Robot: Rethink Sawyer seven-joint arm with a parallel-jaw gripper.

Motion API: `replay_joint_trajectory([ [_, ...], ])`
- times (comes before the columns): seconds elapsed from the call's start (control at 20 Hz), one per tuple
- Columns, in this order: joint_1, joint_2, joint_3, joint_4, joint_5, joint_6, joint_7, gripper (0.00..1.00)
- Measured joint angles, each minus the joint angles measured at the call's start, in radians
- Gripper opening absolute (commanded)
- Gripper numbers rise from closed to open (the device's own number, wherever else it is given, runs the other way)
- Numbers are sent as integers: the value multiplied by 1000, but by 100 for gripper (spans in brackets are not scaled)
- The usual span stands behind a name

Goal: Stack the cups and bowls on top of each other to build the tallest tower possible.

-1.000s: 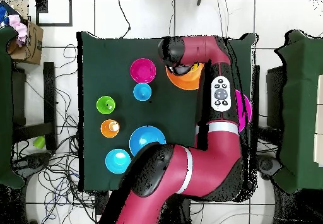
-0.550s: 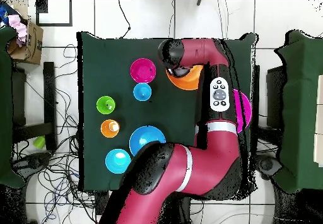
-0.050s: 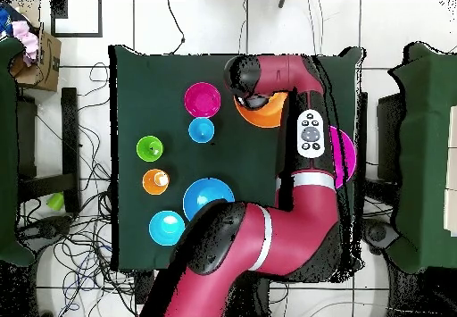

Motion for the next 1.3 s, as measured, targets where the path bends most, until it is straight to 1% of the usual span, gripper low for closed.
replay_joint_trajectory([
  [0.2,-1,-5,-2,11,3,1,0,100],
  [0.4,-1,-38,-8,72,16,7,0,100],
  [0.45,-1,-69,-11,119,25,19,0,100],
  [0.6,-1,-112,-12,171,41,47,0,100],
  [0.65,0,-142,-13,202,52,76,0,100],
  [0.75,-1,-167,-12,223,59,103,0,100],
  [0.95,0,-218,-13,249,64,155,0,100],
  [1.3,-1,-262,-12,264,68,164,0,100],
])
